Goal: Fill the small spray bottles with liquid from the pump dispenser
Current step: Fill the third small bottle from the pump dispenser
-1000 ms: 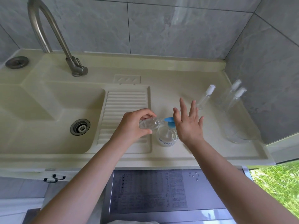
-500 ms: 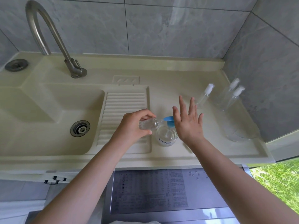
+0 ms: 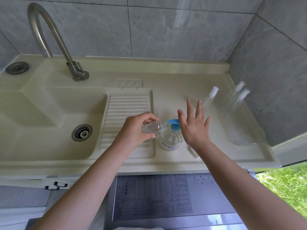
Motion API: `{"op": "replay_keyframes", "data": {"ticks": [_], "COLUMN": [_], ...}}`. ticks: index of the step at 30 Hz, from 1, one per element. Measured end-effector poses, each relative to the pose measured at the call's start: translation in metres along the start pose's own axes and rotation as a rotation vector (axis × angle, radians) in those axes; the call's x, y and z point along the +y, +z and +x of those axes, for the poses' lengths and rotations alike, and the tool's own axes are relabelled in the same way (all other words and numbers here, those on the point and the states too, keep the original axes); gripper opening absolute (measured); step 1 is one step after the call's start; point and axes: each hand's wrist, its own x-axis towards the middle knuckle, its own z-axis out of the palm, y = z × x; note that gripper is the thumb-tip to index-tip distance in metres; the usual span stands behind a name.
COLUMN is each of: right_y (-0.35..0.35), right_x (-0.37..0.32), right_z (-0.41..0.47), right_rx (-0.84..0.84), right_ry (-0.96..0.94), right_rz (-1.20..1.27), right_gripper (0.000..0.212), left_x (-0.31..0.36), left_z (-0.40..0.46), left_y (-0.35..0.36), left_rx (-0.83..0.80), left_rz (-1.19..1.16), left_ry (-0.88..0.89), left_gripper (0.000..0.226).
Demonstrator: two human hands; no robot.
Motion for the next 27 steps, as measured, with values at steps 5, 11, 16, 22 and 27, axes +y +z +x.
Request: {"op": "replay_keyframes", "data": {"ticks": [5, 11, 16, 22, 27], "right_y": [0.005, 0.008, -0.006, 0.001, -0.007], "right_x": [0.004, 0.002, -0.001, -0.003, -0.003], "right_z": [0.002, 0.001, 0.0, 0.0, 0.001], "right_rx": [-0.024, -0.027, 0.034, 0.017, 0.071], "right_ry": [-0.045, -0.041, -0.036, -0.046, -0.072], "right_rz": [-0.089, -0.039, 0.039, -0.137, -0.097], "right_gripper": [0.066, 0.071, 0.067, 0.061, 0.067], "left_x": [-0.002, -0.001, 0.0, 0.002, 0.003], "left_z": [0.0, 0.002, 0.001, 0.002, 0.002], "left_y": [-0.001, -0.002, -0.002, -0.001, -0.002], "left_rx": [0.001, 0.006, 0.007, 0.003, 0.0], "left_rz": [0.005, 0.002, 0.011, -0.005, 0.004], "left_ry": [0.0, -0.001, -0.006, 0.003, 0.01], "left_gripper": [0.052, 0.051, 0.051, 0.051, 0.052]}}
